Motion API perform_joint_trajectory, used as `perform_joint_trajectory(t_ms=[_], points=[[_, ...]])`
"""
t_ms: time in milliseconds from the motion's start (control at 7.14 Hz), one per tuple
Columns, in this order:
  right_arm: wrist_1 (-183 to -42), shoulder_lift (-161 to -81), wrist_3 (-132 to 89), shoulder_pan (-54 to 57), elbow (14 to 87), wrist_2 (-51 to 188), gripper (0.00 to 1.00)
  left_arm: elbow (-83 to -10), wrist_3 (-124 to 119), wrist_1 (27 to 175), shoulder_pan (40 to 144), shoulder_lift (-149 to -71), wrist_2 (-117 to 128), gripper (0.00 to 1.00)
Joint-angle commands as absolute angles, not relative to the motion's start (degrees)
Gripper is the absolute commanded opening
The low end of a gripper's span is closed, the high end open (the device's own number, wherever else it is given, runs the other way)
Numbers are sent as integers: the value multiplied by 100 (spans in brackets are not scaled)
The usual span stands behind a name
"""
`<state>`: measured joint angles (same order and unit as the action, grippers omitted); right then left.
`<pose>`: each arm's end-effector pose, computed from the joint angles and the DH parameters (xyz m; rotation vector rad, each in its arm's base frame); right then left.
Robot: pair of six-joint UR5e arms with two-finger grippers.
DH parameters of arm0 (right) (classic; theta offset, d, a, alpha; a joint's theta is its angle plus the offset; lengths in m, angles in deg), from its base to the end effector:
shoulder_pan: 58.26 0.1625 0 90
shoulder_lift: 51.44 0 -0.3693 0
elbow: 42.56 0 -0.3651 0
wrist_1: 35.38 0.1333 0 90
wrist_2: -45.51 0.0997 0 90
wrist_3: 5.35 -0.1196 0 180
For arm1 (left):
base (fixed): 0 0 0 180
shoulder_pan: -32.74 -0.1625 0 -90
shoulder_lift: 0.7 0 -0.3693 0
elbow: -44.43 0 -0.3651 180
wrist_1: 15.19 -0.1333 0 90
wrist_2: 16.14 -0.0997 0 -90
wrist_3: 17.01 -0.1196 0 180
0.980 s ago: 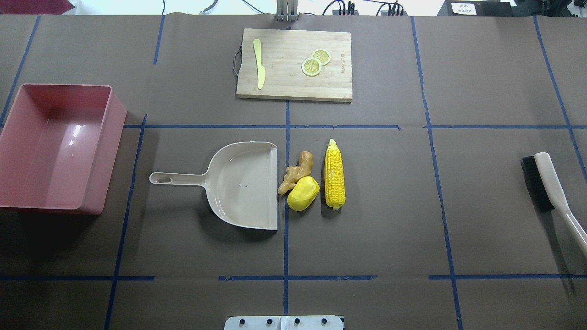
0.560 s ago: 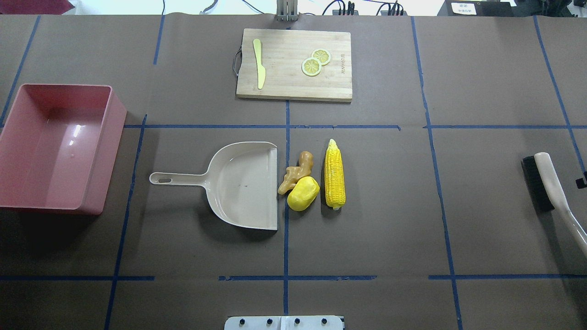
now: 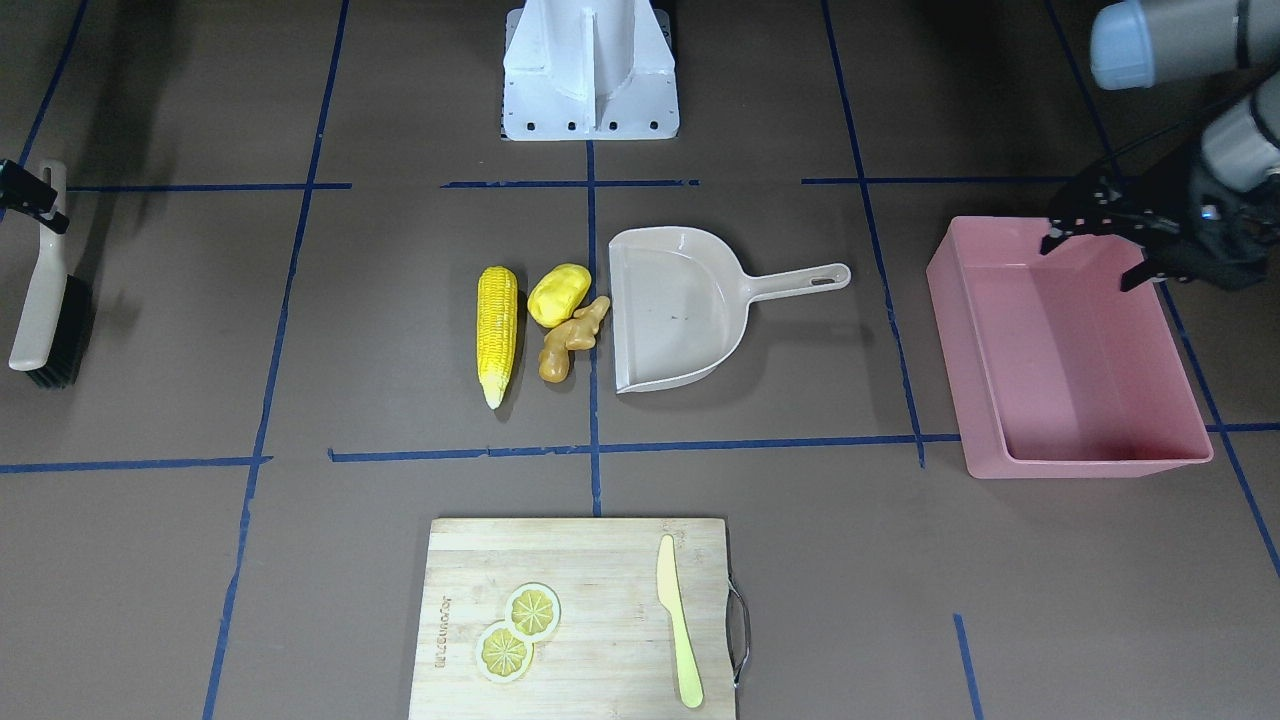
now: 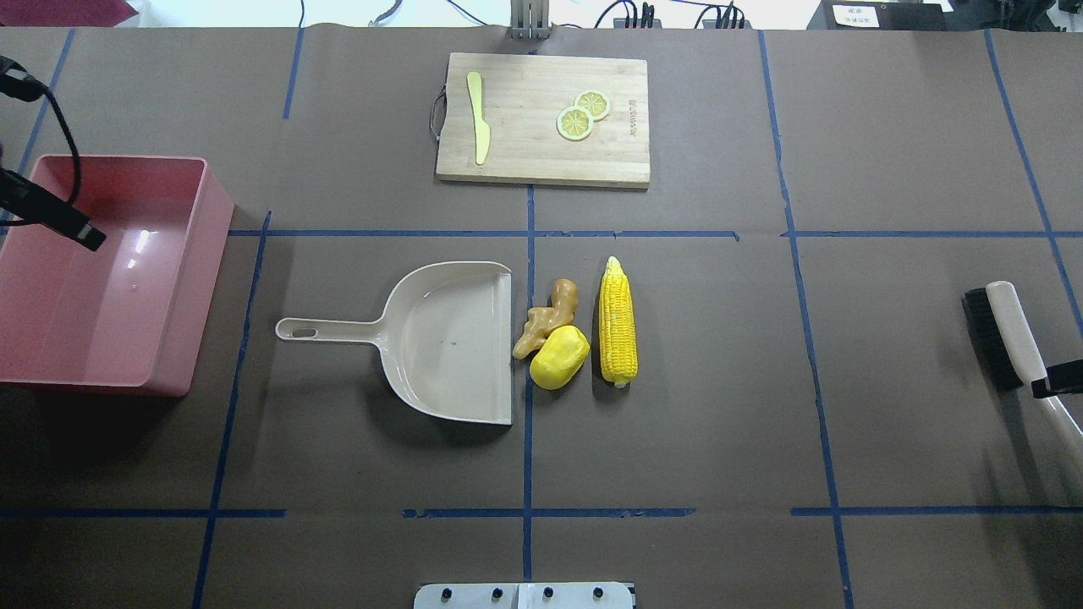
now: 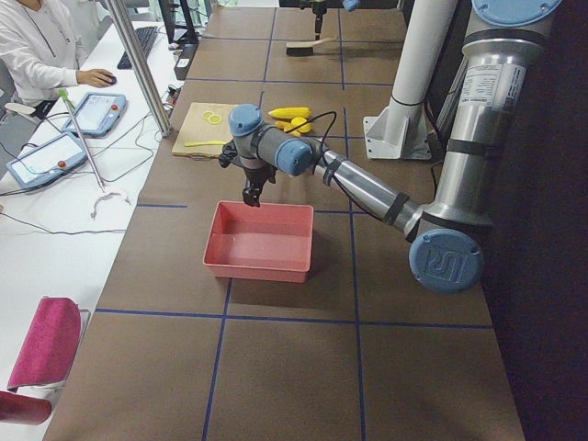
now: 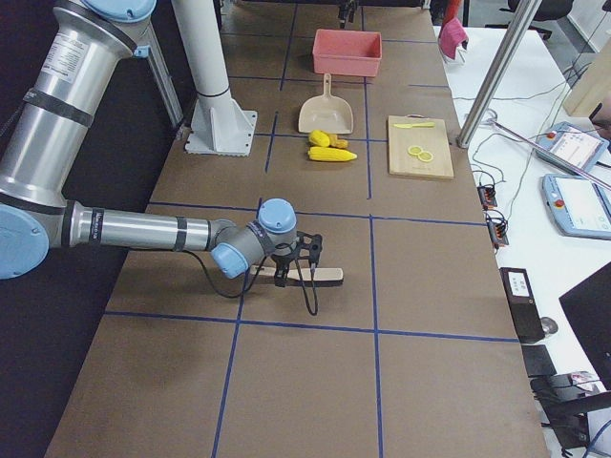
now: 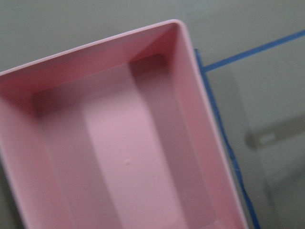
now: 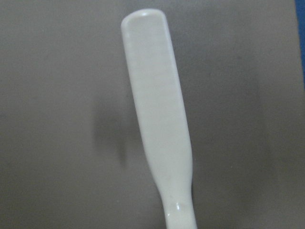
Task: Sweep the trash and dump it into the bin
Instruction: 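Move the left gripper to the beige dustpan handle while the right lifts the brush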
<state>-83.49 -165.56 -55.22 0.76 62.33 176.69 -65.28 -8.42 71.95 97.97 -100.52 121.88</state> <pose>-0.1293 -0.3213 0.5801 -0.0382 -0.8841 0.1031 0.1716 -0.4777 0.3732 0.1846 0.9207 0.4565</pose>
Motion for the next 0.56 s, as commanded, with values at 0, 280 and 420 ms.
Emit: perform_joint_trajectory(t_ms=[0, 280, 420], points=[[-8328, -16614, -5632, -479, 6282, 17280, 97, -6500, -857, 7218, 9427, -10396, 12176, 99], [-8319, -16763, -5624, -614, 6273, 17260, 81, -6508, -849, 7349, 9007, -10739, 11530, 100], [-8319, -16790, -5624, -666, 6264, 17234, 74, -6439, -840, 7341, 8778, -10862, 11300, 100]])
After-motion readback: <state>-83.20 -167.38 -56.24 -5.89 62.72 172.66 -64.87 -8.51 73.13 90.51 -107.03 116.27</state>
